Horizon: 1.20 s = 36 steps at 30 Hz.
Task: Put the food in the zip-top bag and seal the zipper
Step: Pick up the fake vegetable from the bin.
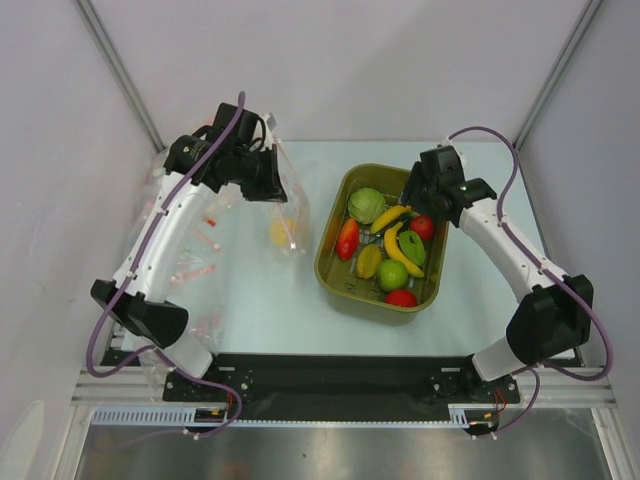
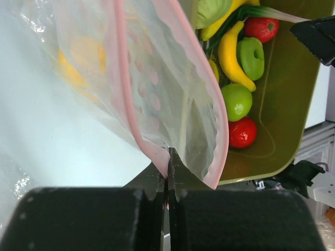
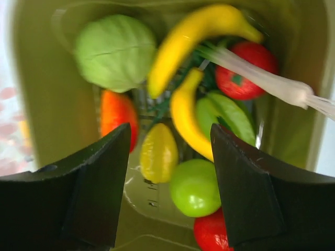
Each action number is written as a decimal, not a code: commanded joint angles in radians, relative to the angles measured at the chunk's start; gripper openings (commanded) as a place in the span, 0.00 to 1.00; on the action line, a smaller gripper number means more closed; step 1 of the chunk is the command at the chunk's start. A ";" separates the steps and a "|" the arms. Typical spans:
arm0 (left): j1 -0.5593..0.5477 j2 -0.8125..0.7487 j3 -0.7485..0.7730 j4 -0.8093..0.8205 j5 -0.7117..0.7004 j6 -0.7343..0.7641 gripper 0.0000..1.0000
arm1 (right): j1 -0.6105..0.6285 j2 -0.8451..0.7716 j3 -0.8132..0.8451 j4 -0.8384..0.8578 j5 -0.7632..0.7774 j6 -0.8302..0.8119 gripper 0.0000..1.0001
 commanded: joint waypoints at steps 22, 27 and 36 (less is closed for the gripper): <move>0.005 0.048 -0.004 0.043 -0.006 0.004 0.00 | -0.026 0.252 0.018 0.092 0.458 0.185 0.64; 0.002 0.061 -0.003 0.045 -0.006 0.000 0.00 | -0.026 0.246 0.019 0.152 0.501 0.128 0.45; -0.004 0.129 0.121 -0.108 -0.175 0.031 0.00 | -0.026 0.152 -0.027 0.285 0.411 0.016 0.00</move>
